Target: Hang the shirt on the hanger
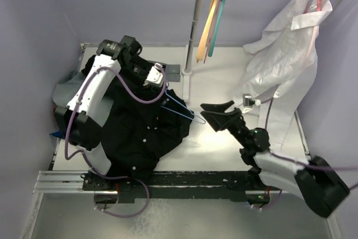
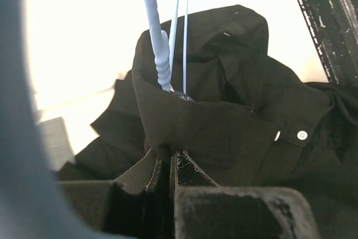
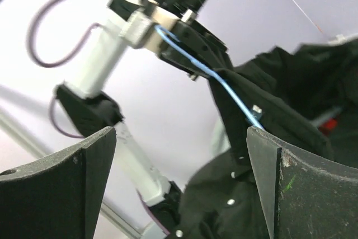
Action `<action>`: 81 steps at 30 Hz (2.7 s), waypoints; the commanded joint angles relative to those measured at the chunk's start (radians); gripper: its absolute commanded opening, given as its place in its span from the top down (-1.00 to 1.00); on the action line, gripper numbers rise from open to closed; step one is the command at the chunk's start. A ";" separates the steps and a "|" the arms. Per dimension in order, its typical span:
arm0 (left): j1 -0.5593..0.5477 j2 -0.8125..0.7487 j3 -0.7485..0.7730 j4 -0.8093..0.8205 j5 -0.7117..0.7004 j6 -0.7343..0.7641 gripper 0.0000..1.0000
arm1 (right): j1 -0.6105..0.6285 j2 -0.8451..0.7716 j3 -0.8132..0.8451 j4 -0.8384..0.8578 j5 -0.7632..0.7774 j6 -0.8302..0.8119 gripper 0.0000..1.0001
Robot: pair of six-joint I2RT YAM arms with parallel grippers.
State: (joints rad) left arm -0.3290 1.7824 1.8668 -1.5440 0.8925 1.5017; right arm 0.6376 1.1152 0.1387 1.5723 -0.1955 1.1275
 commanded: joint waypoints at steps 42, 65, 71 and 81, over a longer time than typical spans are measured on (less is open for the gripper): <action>0.019 -0.243 0.198 -0.004 -0.029 -0.193 1.00 | 0.112 0.266 0.072 0.098 -0.026 -0.075 -0.47; 0.019 -0.332 0.149 -0.004 -0.056 -0.183 1.00 | 0.046 0.308 -0.046 0.297 0.174 -0.007 1.00; 0.019 -0.380 0.104 -0.004 -0.143 -0.160 1.00 | -0.033 0.266 -0.076 0.261 0.164 -0.011 1.00; 0.018 -0.398 0.019 0.054 -0.306 -0.162 1.00 | -0.043 0.216 -0.051 0.219 0.149 -0.019 1.00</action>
State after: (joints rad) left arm -0.3153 1.4105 1.9110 -1.5486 0.6727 1.3277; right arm 0.6044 1.3750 0.0723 1.6077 -0.0696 1.1217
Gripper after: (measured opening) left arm 0.037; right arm 0.007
